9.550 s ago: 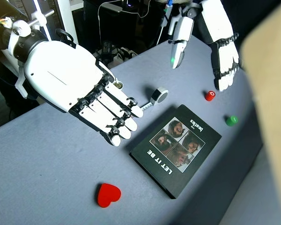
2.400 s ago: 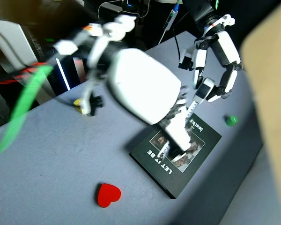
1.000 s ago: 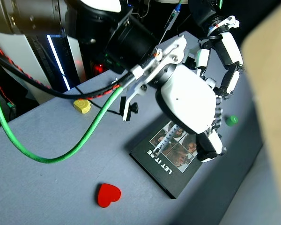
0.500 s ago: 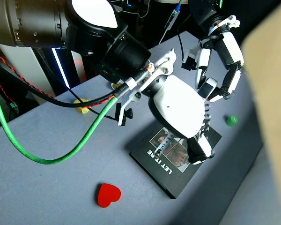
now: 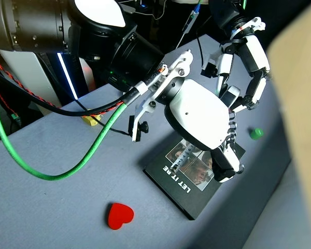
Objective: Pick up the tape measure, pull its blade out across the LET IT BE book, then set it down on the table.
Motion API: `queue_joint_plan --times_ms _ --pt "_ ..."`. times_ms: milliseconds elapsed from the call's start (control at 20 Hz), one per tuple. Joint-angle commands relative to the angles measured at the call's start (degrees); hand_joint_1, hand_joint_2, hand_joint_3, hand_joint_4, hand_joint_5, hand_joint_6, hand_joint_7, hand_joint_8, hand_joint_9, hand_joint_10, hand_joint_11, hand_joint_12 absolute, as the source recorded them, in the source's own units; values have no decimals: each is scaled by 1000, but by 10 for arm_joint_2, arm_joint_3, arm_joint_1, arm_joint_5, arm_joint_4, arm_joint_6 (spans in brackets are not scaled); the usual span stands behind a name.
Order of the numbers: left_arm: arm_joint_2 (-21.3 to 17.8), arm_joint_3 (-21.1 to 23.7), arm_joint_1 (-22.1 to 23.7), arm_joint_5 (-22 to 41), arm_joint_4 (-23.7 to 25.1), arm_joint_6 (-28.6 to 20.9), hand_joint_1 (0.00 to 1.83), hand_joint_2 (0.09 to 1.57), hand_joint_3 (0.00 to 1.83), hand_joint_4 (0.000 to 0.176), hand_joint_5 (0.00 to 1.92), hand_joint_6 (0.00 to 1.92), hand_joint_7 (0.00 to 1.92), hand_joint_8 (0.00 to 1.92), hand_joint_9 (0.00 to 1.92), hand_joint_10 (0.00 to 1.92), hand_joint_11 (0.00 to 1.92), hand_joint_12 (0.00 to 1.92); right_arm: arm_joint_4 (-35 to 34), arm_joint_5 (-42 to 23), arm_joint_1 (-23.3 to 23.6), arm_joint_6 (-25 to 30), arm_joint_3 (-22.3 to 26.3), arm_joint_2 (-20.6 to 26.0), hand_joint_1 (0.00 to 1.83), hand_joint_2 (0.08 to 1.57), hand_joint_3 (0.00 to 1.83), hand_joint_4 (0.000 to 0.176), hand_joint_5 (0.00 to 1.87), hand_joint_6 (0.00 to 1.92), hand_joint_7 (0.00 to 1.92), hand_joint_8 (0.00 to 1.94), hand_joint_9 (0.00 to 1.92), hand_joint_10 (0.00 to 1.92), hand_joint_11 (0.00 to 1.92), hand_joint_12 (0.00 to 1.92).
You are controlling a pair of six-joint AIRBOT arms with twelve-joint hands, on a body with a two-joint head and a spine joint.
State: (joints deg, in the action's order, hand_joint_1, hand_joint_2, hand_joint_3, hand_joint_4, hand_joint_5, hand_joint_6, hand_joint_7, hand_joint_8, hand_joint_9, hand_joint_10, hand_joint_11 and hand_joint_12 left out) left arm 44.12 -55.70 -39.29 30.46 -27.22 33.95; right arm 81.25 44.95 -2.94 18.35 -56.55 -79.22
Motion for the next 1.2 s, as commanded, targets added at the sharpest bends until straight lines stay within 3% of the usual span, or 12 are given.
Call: queue_joint_plan --times_ms 0,1150 --pt "0 -1 6 70 5 -10 1381 1104 0 0 938 828 1065 871 908 1302 892 1175 41 -3 2 1 2 4 976 1153 3 0 779 10 808 9 783 19 381 957" --pt "2 -8 4 71 23 -25 1381 1103 0 0 941 826 1059 874 917 1293 907 1170 48 -8 -11 4 1 5 967 1151 0 0 791 5 841 9 800 12 416 952"
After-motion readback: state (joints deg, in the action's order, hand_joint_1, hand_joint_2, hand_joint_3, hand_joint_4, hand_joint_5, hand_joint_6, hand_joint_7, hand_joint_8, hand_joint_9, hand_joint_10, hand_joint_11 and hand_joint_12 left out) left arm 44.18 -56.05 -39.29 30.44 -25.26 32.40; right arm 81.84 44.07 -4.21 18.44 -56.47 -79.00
